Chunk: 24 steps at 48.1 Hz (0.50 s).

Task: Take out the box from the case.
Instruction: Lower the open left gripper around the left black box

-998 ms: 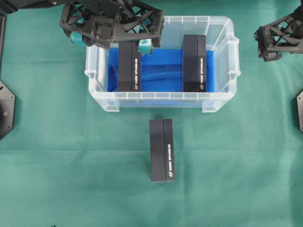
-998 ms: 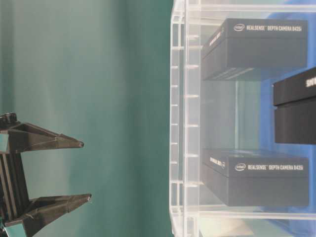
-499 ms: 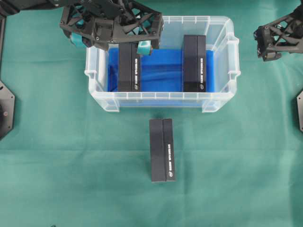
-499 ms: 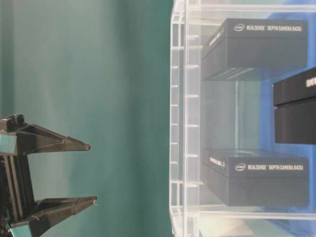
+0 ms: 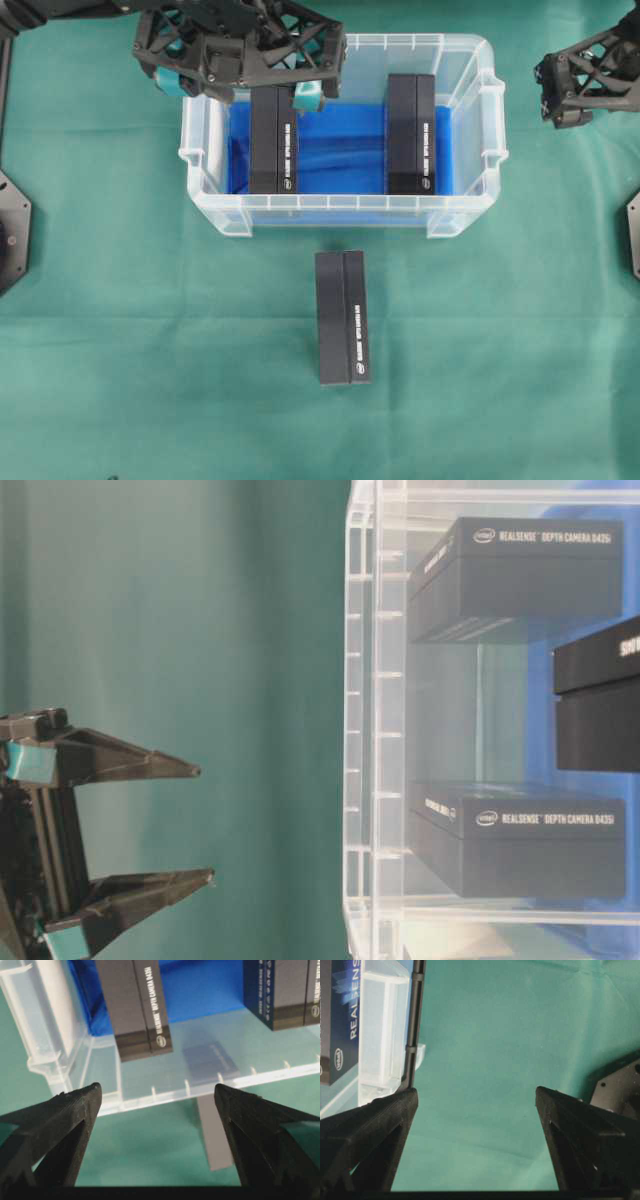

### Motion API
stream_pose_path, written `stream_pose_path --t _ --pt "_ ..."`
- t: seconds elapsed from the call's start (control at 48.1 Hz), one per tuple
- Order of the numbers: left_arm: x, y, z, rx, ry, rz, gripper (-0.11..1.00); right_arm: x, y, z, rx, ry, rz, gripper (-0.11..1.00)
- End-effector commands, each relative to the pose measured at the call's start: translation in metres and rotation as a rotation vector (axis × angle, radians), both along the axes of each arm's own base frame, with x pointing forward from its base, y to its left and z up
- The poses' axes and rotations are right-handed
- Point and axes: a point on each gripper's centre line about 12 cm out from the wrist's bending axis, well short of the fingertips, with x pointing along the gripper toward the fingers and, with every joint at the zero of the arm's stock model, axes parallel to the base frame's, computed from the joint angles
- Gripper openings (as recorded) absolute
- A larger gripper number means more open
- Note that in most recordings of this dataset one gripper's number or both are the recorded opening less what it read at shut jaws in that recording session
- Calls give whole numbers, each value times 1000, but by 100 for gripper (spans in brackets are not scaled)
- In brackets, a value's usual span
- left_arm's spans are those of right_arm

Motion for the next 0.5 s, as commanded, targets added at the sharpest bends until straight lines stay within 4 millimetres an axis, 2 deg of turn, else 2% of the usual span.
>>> stream_pose_path --t 0.0,0.478 --pt "-4 2 10 13 -36 5 98 -1 0 6 -11 -22 2 94" --pt "-5 16 -19 12 -24 36 98 -1 -1 5 -21 -17 2 94"
